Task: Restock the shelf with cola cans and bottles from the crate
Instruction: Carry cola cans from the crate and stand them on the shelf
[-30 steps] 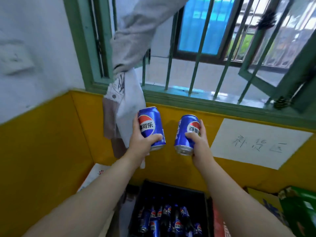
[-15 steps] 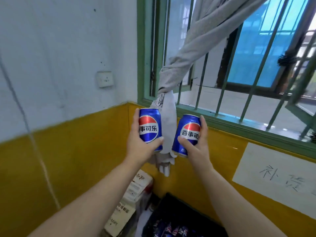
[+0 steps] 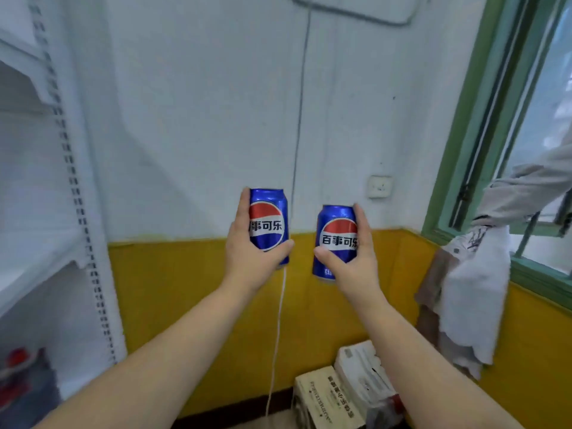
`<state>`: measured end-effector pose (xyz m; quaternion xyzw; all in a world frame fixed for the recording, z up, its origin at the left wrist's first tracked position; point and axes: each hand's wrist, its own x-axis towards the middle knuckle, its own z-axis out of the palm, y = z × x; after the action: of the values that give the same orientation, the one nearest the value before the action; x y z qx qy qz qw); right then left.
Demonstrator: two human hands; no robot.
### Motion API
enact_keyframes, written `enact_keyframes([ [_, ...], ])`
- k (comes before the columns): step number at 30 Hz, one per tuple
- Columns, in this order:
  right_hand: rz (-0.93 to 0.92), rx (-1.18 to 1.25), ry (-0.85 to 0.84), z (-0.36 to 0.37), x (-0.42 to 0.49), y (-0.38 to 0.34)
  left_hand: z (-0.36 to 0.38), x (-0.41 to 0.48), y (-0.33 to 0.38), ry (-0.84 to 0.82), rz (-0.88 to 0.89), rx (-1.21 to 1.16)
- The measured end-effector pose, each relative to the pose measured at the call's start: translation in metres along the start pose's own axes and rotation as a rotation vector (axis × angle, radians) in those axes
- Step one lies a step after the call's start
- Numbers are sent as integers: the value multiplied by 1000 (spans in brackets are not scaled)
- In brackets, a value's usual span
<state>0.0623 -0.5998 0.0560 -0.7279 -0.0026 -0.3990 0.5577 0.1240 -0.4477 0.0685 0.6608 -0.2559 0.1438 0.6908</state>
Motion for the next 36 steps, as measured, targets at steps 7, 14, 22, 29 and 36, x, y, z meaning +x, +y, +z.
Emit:
enact_keyframes([
  [7, -38, 263, -208, 167, -29, -75, -193, -15, 31, 274, 52, 206],
  [14, -67, 427, -392, 337, -98, -156, -383, -51, 75, 432, 75, 329],
  [22, -94, 539, -580, 488, -185, -222, -545, -112, 109, 626, 73, 432],
  [29, -98, 605, -718, 597, -240, -260, -657, -152, 120, 832, 55, 568],
  [36, -125, 668, -800, 705, -269, -290, -755, -148, 114, 886, 47, 659],
])
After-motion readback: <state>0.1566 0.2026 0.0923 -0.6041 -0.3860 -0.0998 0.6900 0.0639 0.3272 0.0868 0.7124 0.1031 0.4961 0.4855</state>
